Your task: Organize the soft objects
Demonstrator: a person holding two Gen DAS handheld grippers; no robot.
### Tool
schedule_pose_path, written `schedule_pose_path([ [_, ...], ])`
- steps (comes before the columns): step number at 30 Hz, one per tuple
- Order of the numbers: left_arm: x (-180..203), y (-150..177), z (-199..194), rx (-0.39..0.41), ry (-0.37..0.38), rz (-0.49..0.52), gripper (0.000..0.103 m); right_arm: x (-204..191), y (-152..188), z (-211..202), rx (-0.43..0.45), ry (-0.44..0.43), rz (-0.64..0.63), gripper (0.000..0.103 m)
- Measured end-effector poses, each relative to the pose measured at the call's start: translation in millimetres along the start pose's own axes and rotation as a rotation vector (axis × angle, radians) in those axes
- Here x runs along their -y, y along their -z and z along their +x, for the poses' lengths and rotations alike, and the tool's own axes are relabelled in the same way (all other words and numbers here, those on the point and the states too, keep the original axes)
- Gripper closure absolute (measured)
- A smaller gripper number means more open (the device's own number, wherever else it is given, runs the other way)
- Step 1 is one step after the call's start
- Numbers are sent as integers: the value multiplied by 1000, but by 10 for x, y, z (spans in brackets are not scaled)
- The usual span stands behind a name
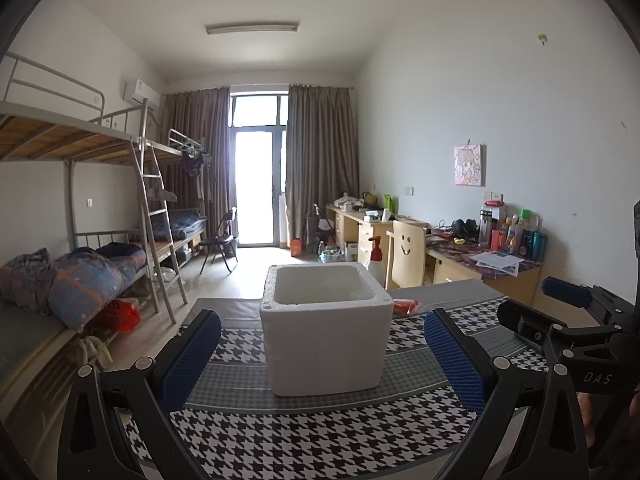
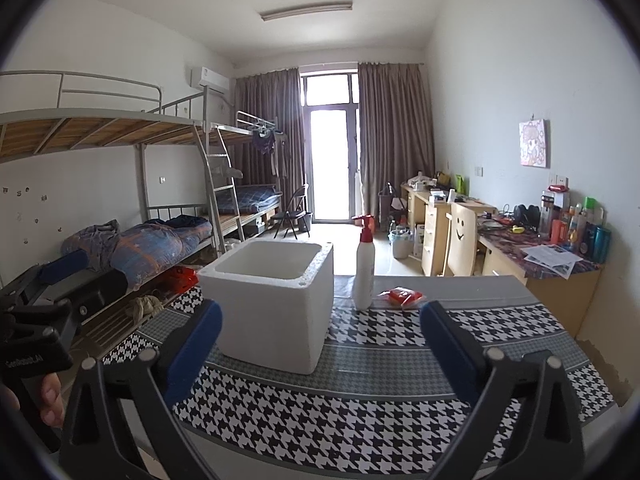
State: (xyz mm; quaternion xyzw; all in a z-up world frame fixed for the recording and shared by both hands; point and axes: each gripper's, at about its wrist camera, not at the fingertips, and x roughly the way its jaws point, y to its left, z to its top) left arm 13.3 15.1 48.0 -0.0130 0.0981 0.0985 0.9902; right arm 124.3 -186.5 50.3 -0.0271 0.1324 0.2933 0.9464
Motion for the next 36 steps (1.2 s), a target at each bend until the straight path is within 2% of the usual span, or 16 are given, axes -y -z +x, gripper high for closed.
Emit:
schedule_pose_path([
  [15, 14, 134, -185, 37, -13, -3, 1, -29, 143, -183, 37, -7, 13, 2],
  [31, -51, 375, -220, 11, -24, -23, 1, -116, 371, -276, 58, -50, 16, 2],
  [36, -61, 407, -267, 26, -38, -23, 1, -176, 408, -321, 72, -41, -7, 2],
])
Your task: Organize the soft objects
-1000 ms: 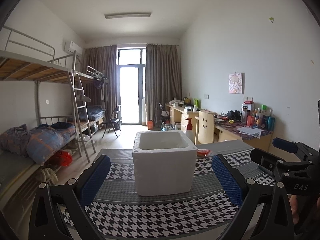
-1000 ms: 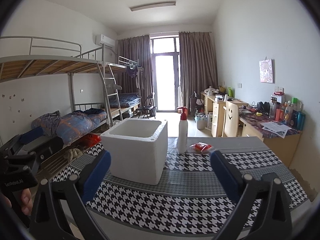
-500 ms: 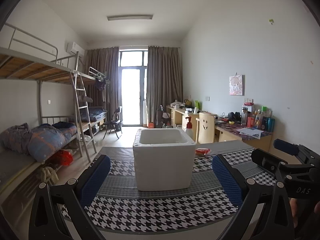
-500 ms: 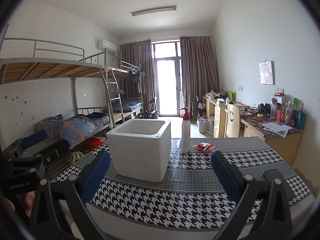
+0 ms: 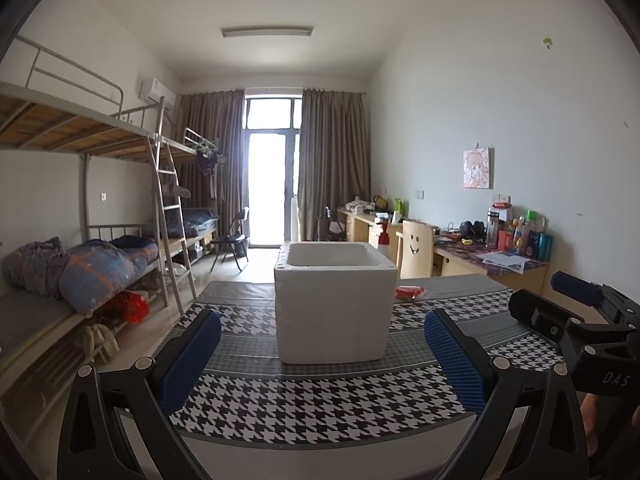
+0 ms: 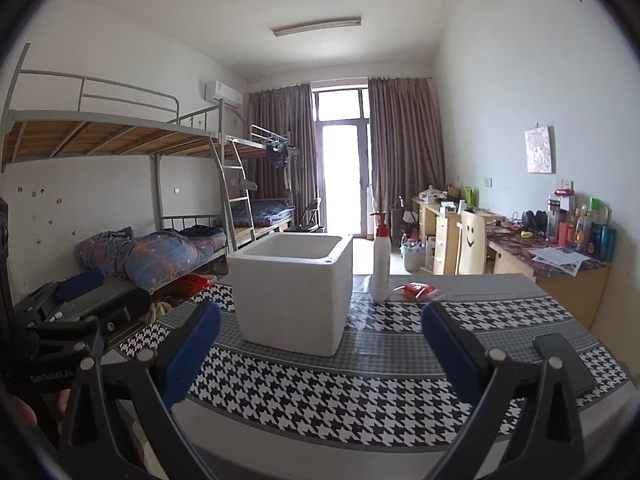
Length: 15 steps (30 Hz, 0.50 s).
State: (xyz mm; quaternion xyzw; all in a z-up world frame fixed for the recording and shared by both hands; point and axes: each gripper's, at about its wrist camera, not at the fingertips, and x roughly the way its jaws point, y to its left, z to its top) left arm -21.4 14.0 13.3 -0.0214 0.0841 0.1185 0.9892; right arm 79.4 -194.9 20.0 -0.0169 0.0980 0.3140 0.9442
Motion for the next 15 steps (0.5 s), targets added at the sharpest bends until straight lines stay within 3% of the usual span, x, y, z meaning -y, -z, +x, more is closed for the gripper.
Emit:
schedule_pose_path([
  [15, -7, 127, -72, 0, 5, -21, 1, 14, 159, -114, 8, 44, 14, 2],
])
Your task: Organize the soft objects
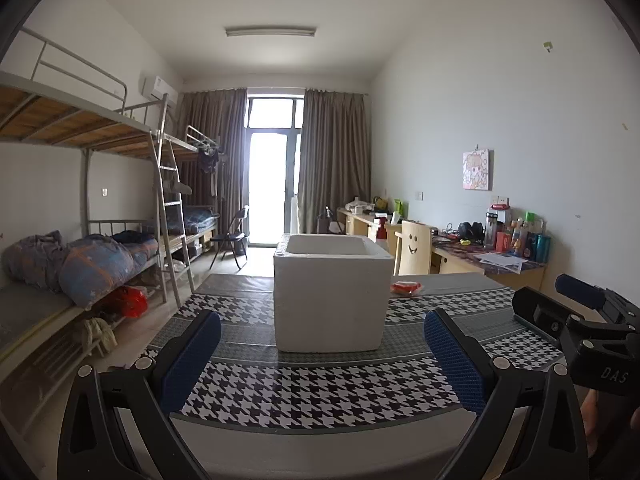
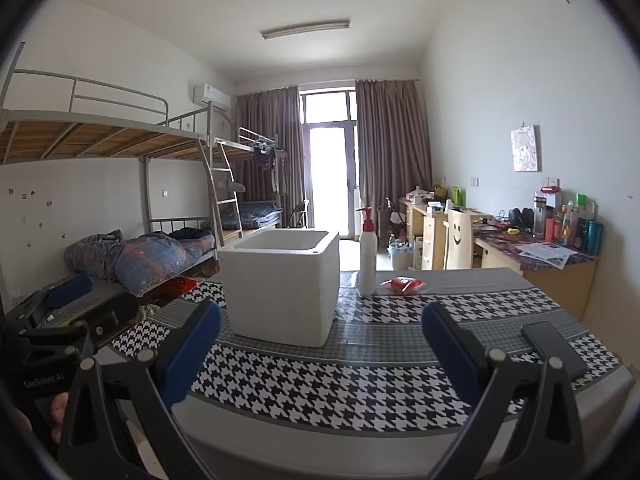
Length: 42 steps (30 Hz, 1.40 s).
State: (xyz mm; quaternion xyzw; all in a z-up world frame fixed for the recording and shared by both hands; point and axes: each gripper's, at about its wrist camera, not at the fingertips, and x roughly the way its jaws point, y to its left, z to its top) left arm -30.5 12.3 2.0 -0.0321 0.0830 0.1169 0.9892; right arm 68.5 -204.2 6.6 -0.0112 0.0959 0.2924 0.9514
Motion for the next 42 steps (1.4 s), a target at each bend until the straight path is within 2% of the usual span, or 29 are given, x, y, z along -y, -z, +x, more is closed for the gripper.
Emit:
schedule_pose_path([
  [16, 38, 71, -132, 34, -13, 6, 1, -46, 122, -112, -3, -12, -23, 2],
  [20, 53, 97, -164, 48, -37, 19, 1, -62, 135, -158, 7, -12, -25, 2],
  [42, 55, 162, -151, 21, -25, 20, 1, 14, 209, -181, -3, 4, -5, 2],
])
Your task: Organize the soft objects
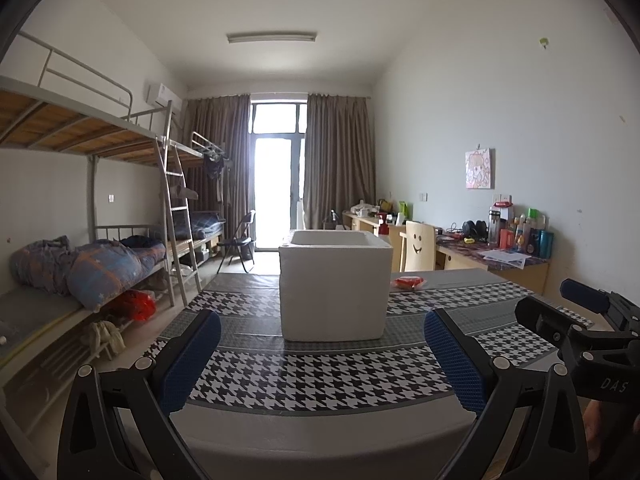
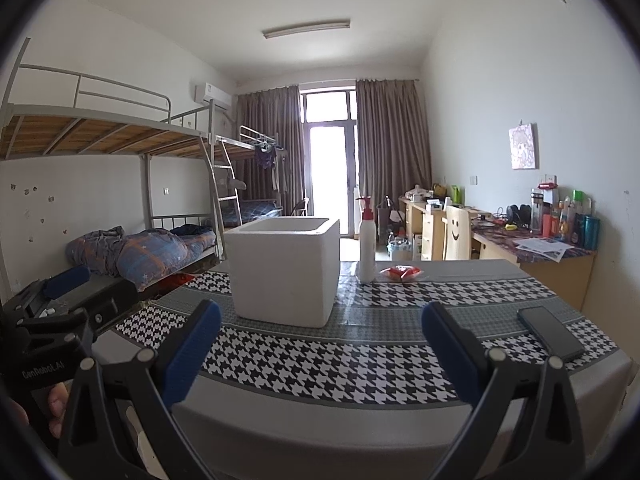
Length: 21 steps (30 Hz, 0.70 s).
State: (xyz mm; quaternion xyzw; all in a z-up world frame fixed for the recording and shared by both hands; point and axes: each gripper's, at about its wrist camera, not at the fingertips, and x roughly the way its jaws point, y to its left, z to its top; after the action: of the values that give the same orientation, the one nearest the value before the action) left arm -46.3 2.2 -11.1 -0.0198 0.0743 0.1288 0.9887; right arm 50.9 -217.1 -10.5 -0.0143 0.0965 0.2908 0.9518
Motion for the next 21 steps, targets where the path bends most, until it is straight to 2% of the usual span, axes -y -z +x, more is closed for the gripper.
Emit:
schedule_pose_path([
  [21, -10, 14, 2, -11, 2, 1, 1, -1, -18, -52, 0, 4, -5, 1],
])
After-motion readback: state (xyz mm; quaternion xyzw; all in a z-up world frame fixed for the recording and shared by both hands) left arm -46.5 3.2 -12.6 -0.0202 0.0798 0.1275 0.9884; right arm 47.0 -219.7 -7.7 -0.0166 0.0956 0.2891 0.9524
